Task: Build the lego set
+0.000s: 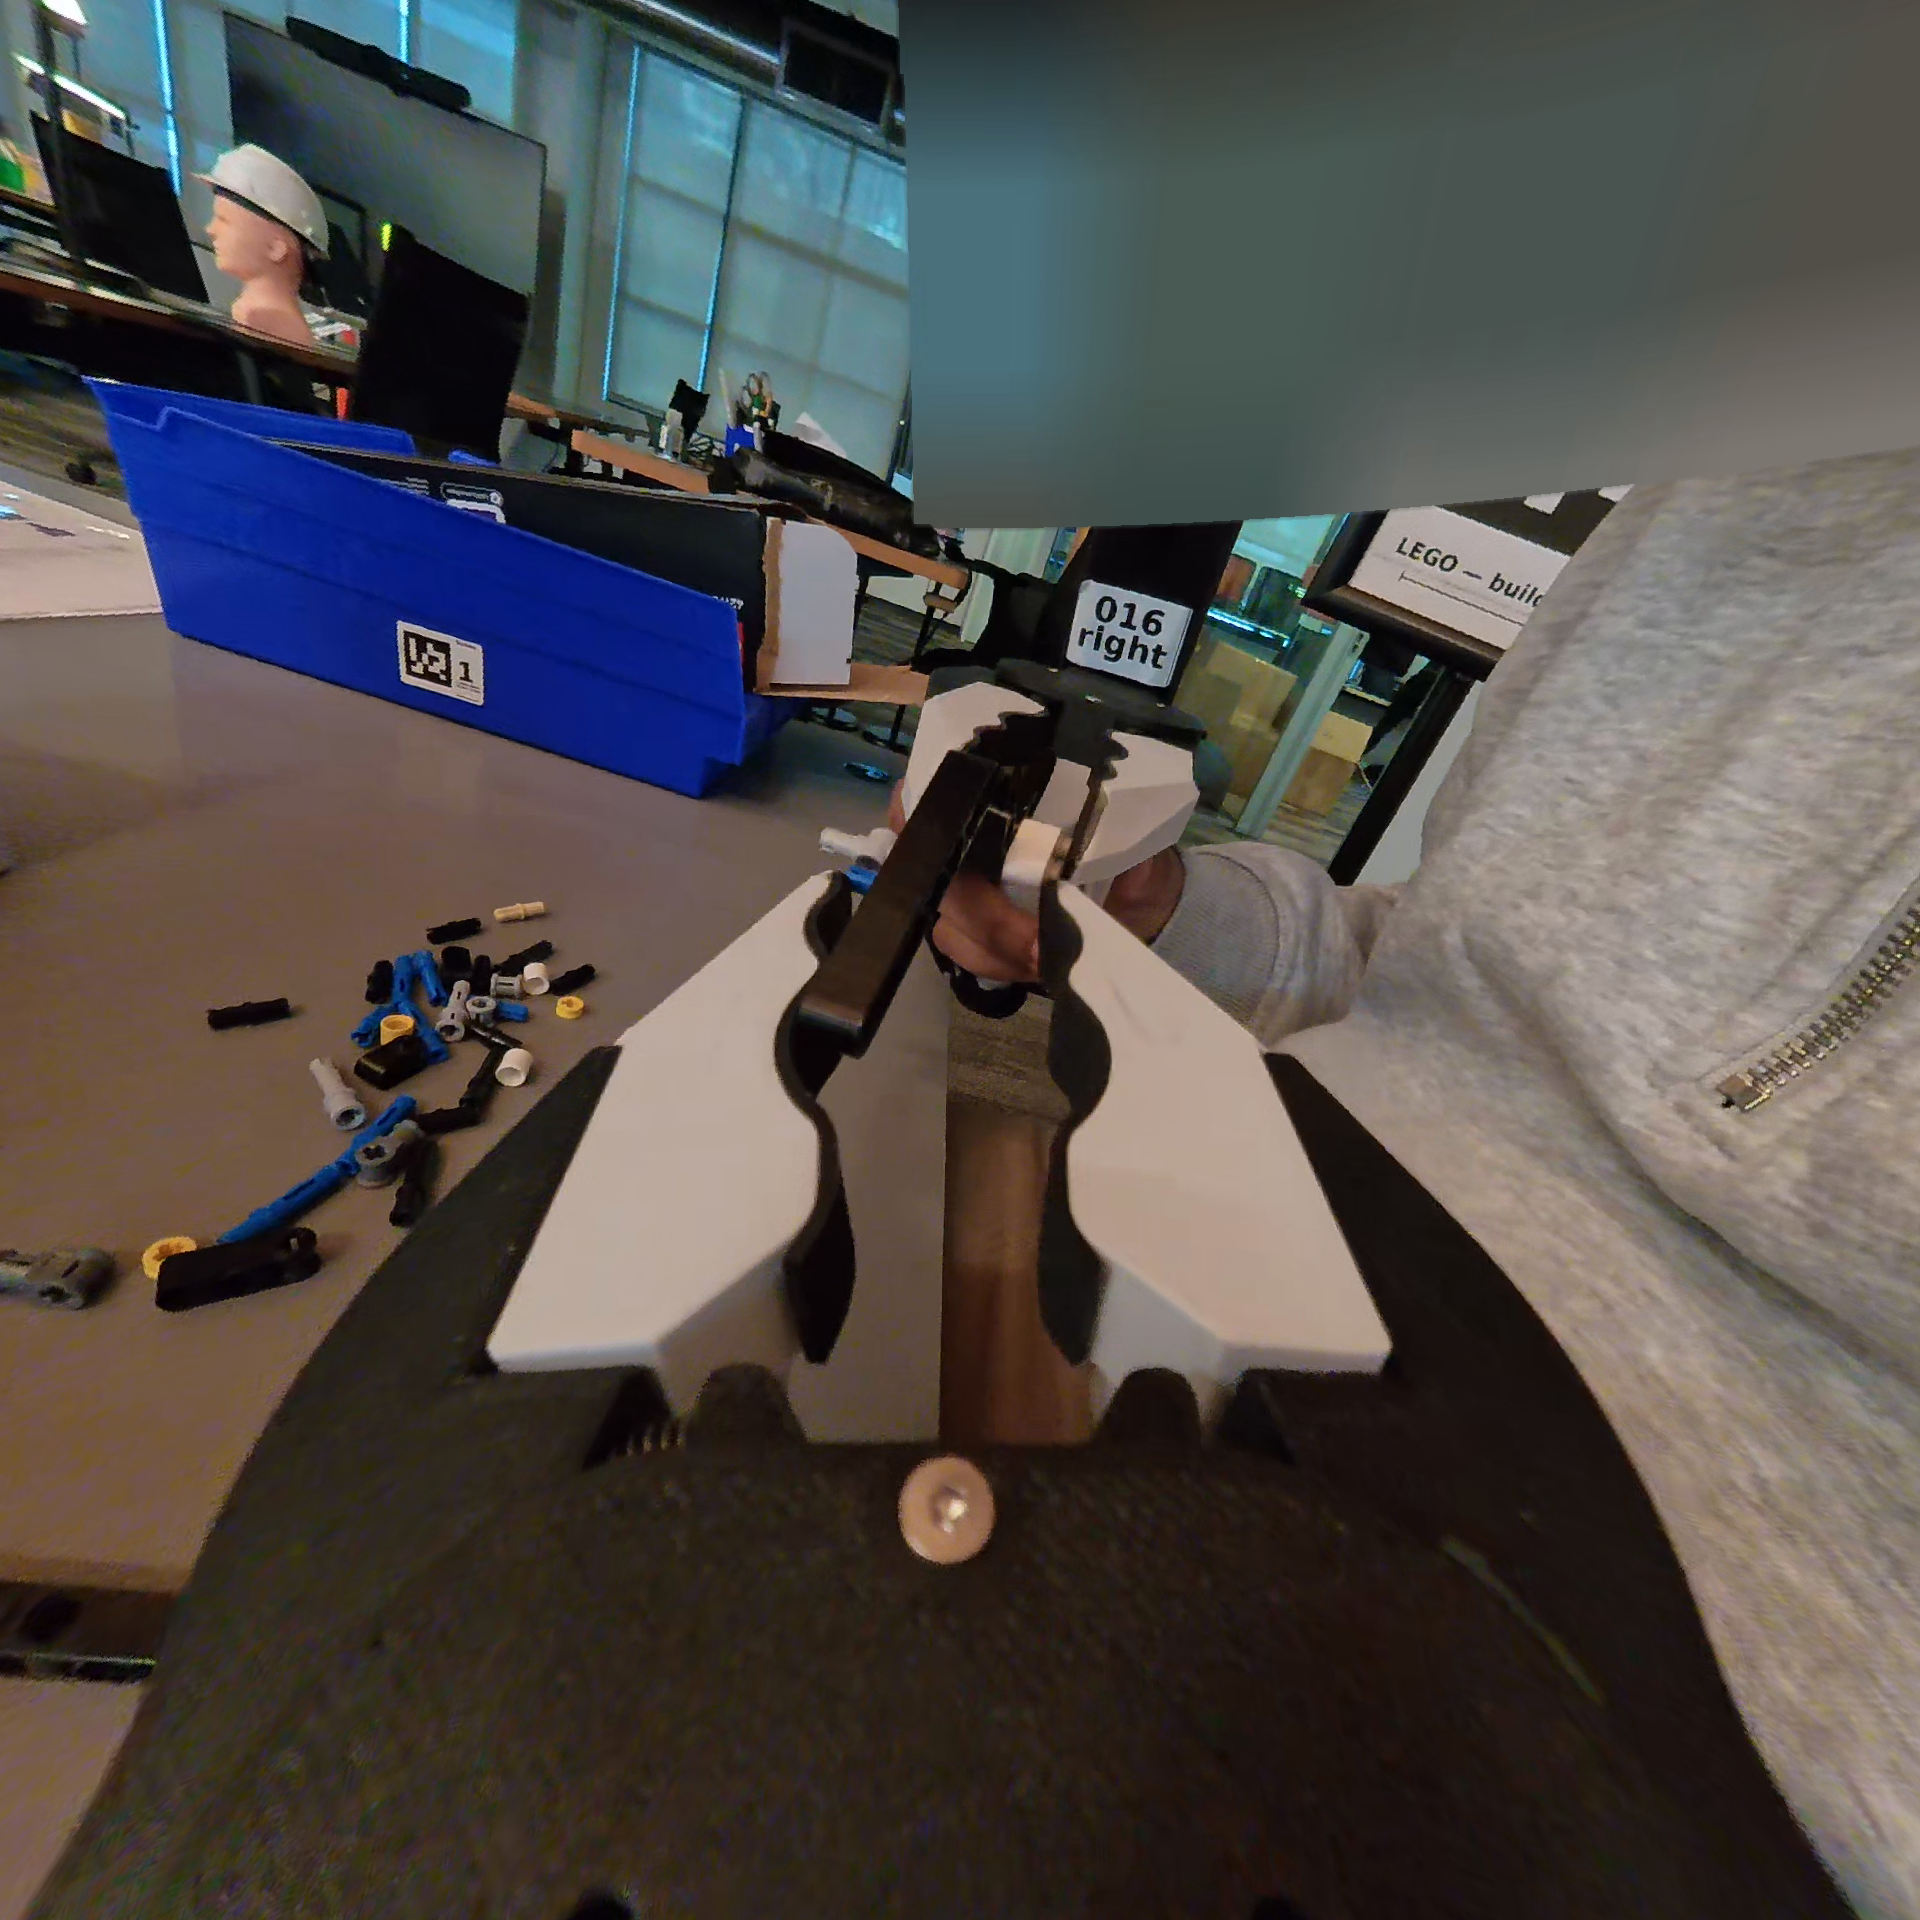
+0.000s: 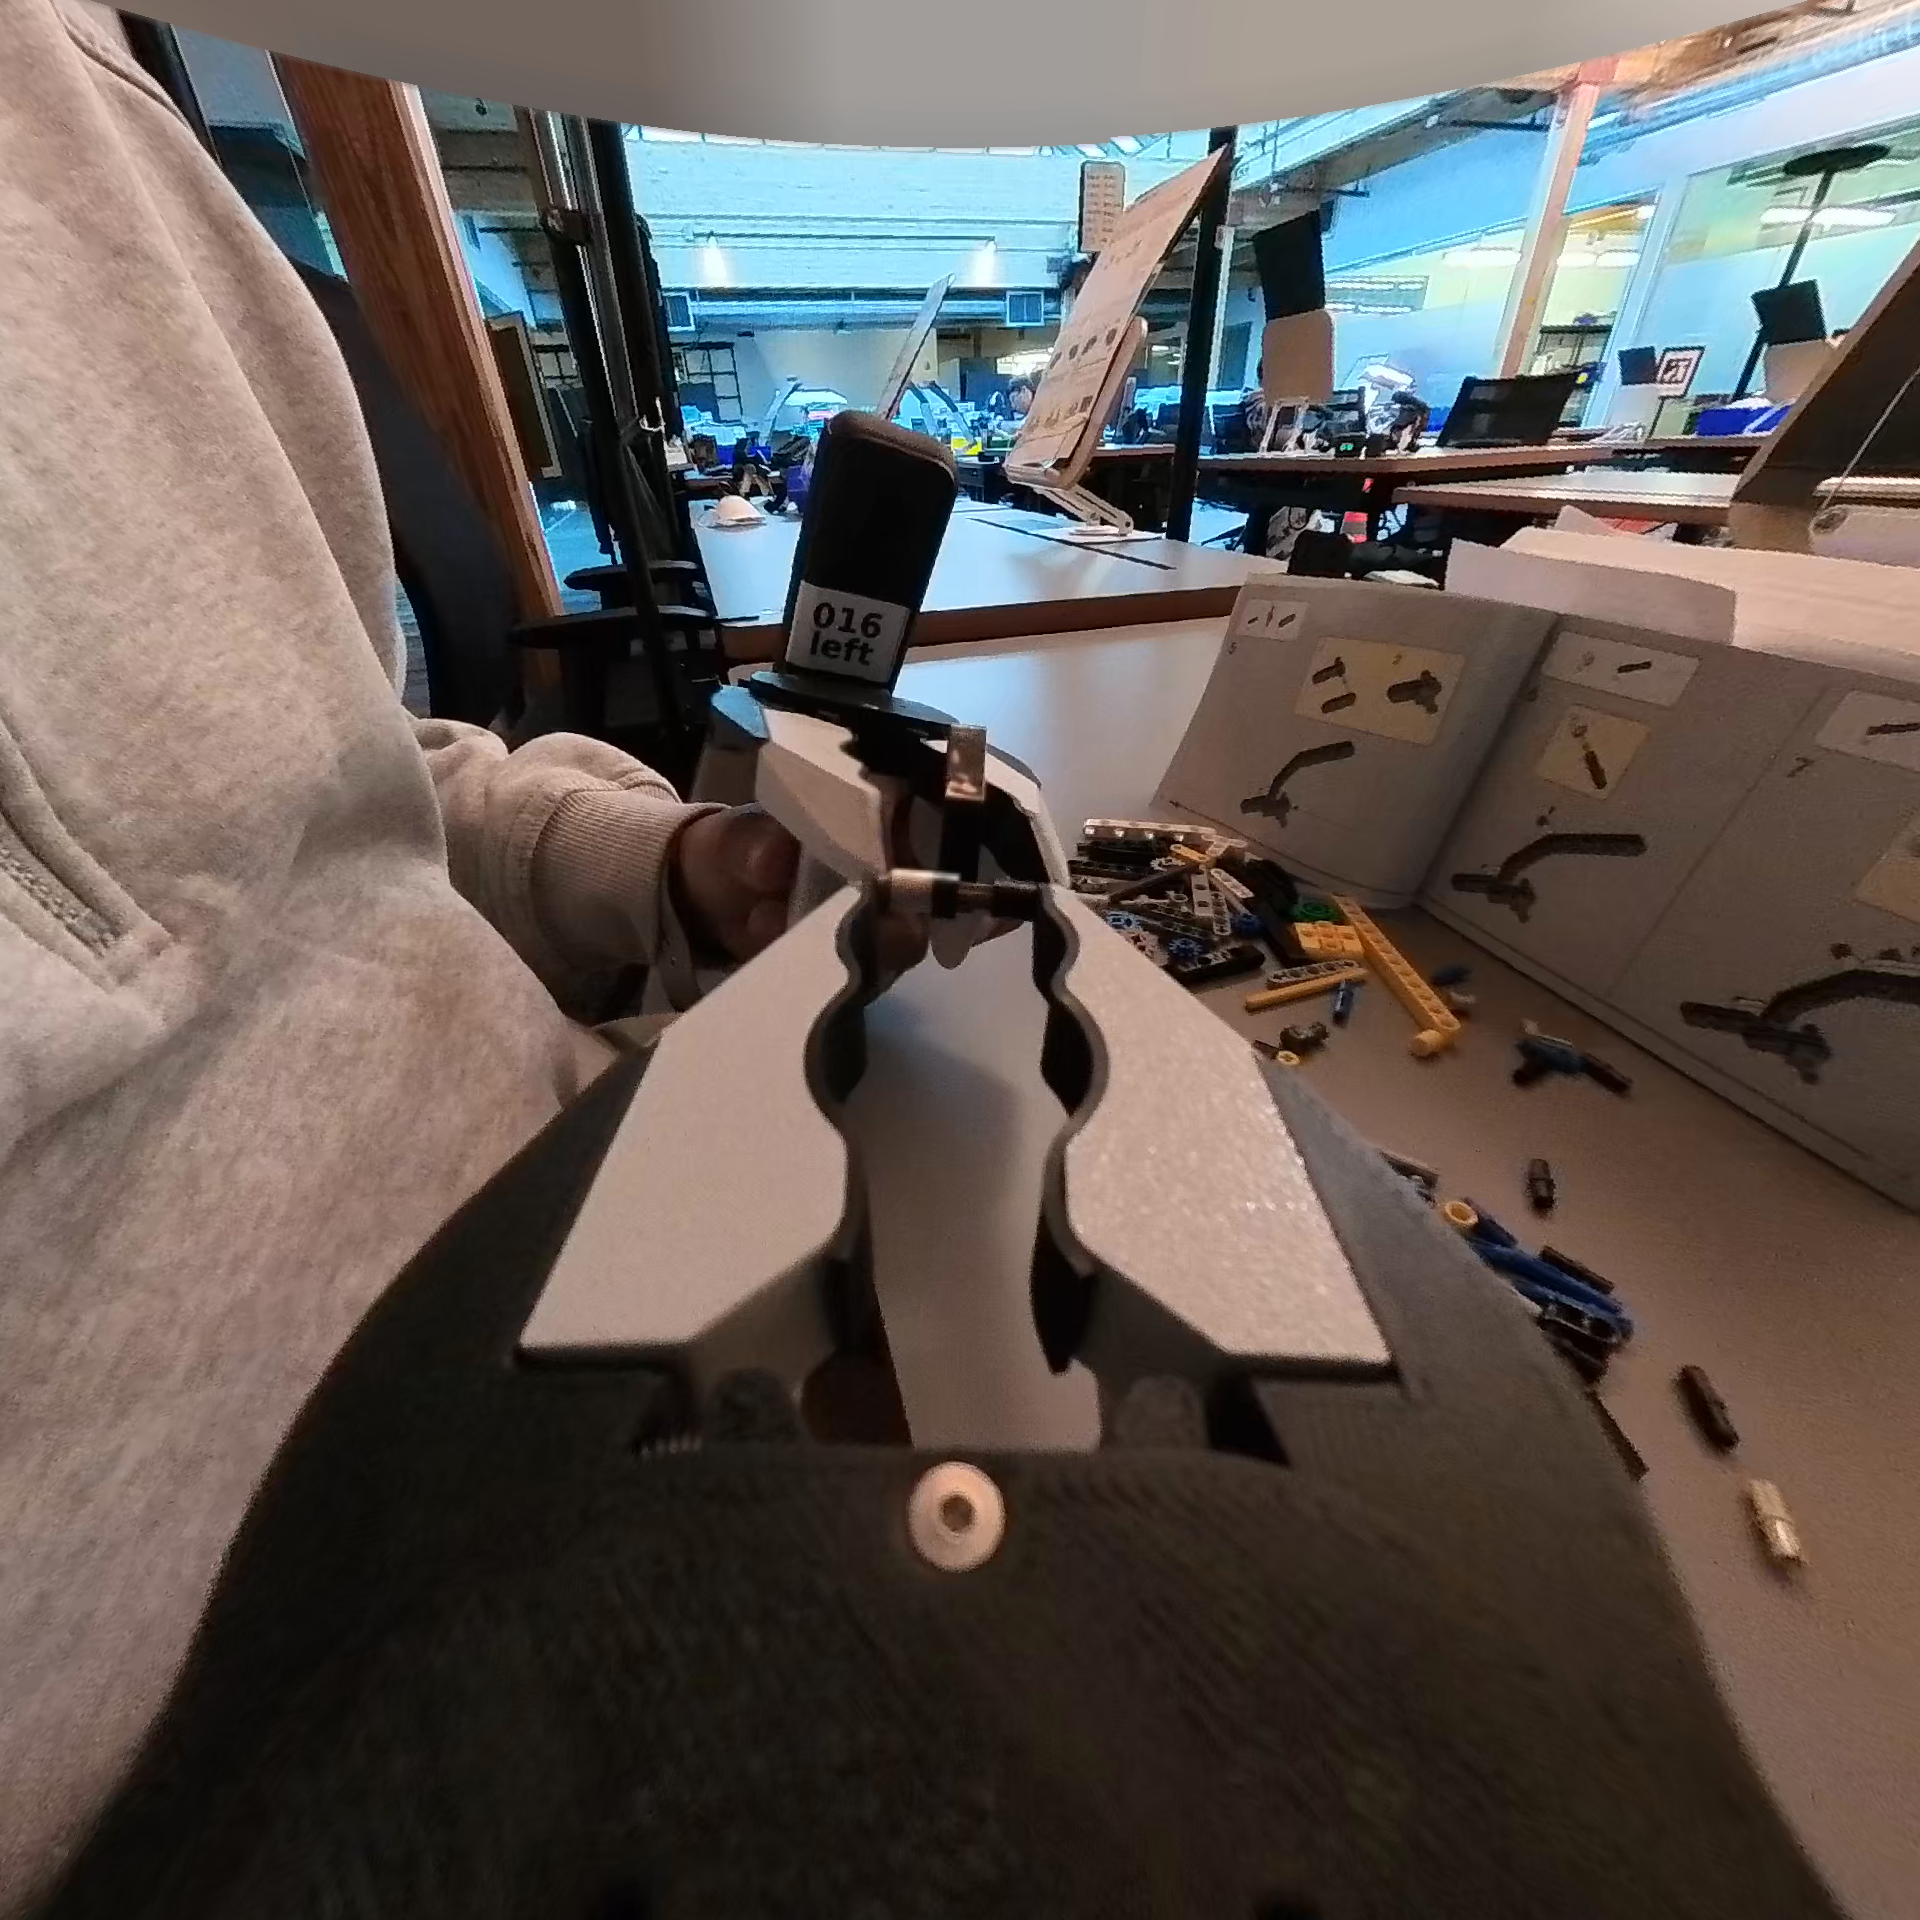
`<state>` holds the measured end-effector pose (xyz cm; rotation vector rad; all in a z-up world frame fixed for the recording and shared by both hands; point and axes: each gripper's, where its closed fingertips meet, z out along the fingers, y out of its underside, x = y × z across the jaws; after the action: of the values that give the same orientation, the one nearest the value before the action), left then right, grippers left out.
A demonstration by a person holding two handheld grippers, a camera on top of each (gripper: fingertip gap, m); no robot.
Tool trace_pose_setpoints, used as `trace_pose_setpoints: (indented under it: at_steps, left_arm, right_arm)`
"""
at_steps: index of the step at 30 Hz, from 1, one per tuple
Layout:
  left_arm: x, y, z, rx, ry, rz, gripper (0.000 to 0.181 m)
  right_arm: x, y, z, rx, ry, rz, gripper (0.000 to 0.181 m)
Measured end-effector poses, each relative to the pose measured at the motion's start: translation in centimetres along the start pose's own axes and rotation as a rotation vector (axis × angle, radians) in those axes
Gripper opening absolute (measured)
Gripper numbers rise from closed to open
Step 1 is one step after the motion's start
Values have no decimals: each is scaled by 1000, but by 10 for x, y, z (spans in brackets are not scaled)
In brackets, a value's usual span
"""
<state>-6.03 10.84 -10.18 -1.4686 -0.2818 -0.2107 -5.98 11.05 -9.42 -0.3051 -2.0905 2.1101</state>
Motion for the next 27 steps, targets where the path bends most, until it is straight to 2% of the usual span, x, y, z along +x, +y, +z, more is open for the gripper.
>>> trace_pose_setpoints:
  at_steps: [14,22,27]
  left_arm:
    - [-1,-1,0,12,-5,-2,32]
    - [4,-19,-9,55,-16,95,59]
    - [16,-11,-4,-94,-54,273,63]
  right_arm:
    - [0,1,3,-21,13,-26,28]
    - [5,9,3,-58,25,-59,28]
    - [7,28,2,-204,42,-199,28]
